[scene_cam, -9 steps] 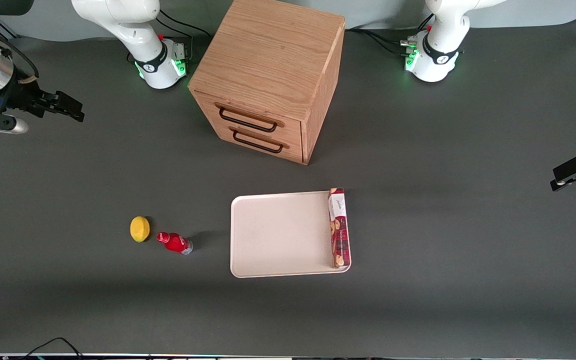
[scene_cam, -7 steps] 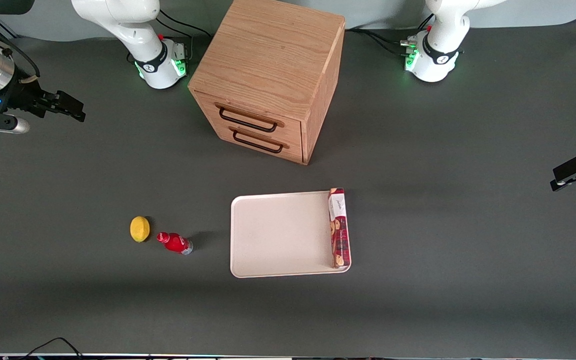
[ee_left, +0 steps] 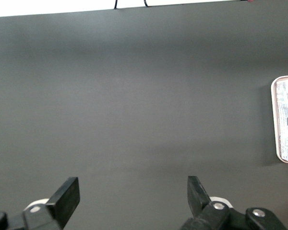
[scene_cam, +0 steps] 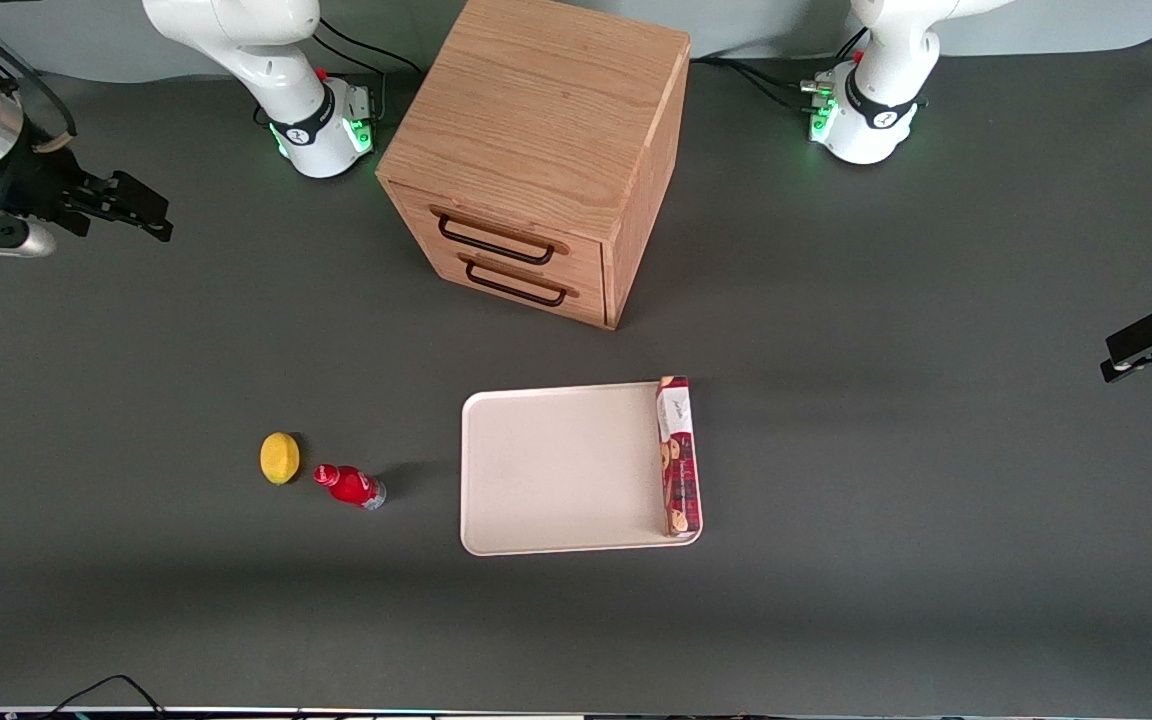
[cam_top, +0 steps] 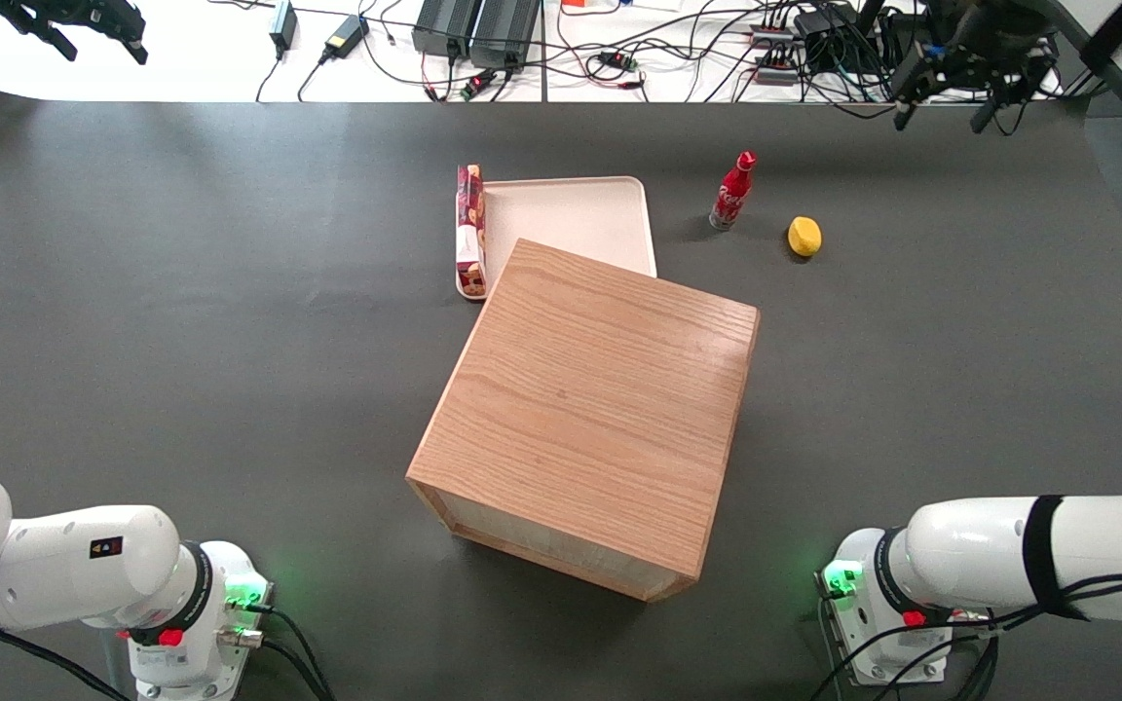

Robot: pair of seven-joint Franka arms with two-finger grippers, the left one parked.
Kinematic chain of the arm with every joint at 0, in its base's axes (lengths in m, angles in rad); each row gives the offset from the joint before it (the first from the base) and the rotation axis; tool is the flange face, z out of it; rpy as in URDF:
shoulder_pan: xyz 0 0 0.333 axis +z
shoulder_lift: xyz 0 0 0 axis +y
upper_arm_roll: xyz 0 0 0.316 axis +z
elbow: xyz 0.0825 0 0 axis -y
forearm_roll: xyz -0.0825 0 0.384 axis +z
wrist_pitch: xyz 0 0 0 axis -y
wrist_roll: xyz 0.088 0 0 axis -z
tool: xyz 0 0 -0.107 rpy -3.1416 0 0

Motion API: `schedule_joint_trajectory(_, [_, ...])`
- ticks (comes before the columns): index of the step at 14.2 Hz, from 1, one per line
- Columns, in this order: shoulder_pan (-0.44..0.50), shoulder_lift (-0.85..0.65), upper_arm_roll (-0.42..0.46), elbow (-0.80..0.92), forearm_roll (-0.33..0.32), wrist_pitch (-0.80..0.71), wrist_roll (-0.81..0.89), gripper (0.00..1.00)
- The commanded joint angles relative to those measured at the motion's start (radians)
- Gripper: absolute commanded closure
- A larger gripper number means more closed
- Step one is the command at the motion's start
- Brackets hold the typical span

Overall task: Place coke bottle on tray
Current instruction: 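Move the right gripper down to the red Coca-Cola bottle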

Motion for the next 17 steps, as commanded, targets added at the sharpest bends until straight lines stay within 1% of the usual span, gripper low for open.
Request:
schedule_joint_trajectory(1, [0.012,0.311,0.056,0.368,0.007,-0.098,0.005,0.00])
schedule_joint_trajectory(3, [0.023,0.466,0.118,0.475,-0.029,-0.087,0.029,0.00])
schedule_joint_trajectory(4, [0.032,0.543,0.135,0.521,-0.038,-0.073,0.069,0.00])
schedule_joint_trajectory(5, [0.050,0.606,0.147,0.542,-0.058,-0.026,0.110,0.00])
schedule_joint_trajectory(7, [0.057,0.692,0.176,0.537,-0.156,0.071,0.132,0.00])
schedule_joint_trajectory(8, [0.055,0.746,0.188,0.533,-0.196,0.091,0.132,0.00])
schedule_joint_trajectory(9, [0.055,0.780,0.188,0.527,-0.219,0.114,0.134,0.00])
schedule_joint_trajectory(10, [0.055,0.792,0.188,0.502,-0.233,0.150,0.137,0.00])
schedule_joint_trajectory(12, [0.051,0.798,0.188,0.427,-0.282,0.258,0.146,0.00])
schedule_joint_trajectory(14, [0.045,0.800,0.187,0.375,-0.286,0.351,0.146,0.00])
schedule_joint_trajectory(15, [0.048,0.806,0.187,0.373,-0.288,0.361,0.146,0.02])
schedule_joint_trajectory(17, [0.048,0.814,0.187,0.373,-0.288,0.378,0.158,0.10])
